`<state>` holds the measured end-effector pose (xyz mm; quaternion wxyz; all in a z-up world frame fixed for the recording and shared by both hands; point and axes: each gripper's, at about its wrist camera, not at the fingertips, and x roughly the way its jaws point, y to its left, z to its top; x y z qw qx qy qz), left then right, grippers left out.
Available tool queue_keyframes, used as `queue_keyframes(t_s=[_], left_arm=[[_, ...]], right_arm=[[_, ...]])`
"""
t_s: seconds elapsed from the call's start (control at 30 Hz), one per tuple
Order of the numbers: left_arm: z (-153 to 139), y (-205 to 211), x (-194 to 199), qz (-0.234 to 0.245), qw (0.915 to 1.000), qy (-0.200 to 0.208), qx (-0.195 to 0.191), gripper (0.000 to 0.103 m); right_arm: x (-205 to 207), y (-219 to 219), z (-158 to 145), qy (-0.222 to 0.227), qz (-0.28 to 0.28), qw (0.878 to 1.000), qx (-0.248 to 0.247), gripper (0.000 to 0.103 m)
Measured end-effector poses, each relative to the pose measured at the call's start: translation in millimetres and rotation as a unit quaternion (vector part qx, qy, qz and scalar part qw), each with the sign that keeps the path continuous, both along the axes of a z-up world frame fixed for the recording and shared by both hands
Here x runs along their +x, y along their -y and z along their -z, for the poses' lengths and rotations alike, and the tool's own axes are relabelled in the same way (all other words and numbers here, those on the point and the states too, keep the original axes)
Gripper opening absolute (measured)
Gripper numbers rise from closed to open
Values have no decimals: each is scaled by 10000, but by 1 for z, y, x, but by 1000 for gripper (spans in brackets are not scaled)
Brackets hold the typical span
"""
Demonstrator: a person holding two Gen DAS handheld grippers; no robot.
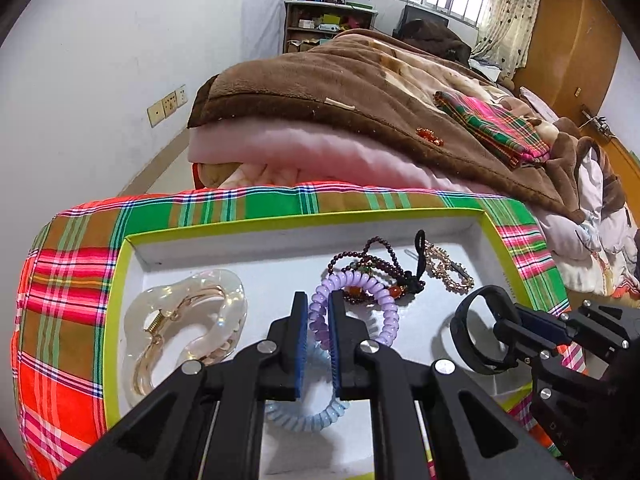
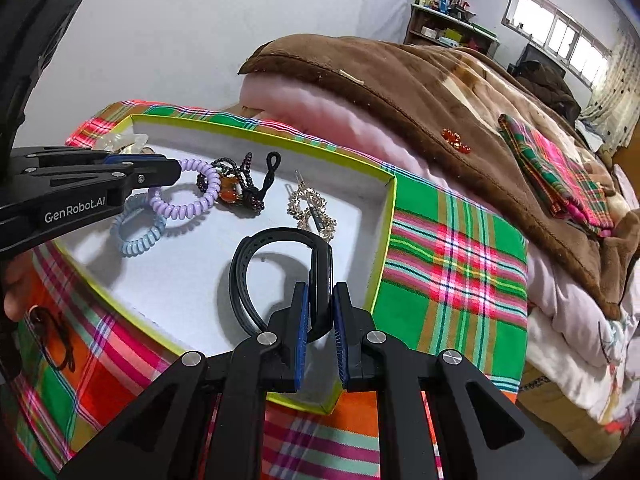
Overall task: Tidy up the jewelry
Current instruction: 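Carry the black band and lavender hair tie with both tools over the box, then open both tools, releasing the lavender hair tie and black band into the box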
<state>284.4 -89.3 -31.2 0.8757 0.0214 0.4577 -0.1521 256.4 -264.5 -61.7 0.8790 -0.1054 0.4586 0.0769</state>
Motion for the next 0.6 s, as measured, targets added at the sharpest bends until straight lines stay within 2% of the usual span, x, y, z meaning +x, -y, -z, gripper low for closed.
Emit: queue_keyframes(t_s=[0.6], left_arm=[[10, 3, 3, -4, 9999, -145, 41, 12]], right_arm=[[4, -1, 5, -21, -8, 10000, 14, 13]])
